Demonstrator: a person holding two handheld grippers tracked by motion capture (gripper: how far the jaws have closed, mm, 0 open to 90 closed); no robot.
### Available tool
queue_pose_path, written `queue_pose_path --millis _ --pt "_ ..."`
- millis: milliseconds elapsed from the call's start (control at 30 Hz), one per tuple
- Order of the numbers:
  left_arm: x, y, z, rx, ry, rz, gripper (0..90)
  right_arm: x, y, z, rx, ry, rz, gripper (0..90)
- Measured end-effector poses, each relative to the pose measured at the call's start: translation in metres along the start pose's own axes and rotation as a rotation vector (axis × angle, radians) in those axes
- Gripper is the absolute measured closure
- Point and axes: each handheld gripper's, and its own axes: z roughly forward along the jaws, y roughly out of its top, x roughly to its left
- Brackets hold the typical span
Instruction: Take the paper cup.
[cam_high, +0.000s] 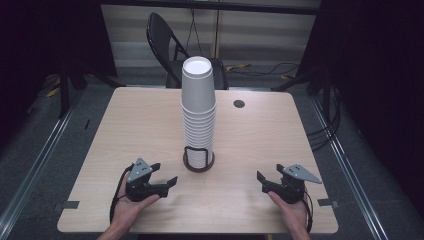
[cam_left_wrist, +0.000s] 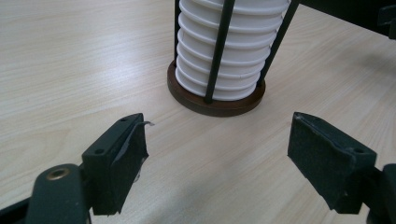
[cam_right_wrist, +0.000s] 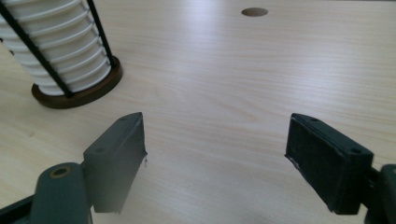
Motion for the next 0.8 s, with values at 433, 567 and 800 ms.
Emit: queue_pose_path --millis 433,567,800 --pt "0.003 -0.002 -0.002 0.012 0.014 -0.004 19.6 0.018 0.006 0.002 -0.007 0.069 -0.039 20.8" --pt "0.003 -0.004 -0.002 0.021 0.012 -0.018 19.1 0.025 0.012 0.002 0.0 0.1 -0.057 17.1" --pt "0.003 -0.002 -0.001 0.019 0.008 -0.013 18.1 0.032 0.023 0.002 -0.007 0.152 -0.056 16.2"
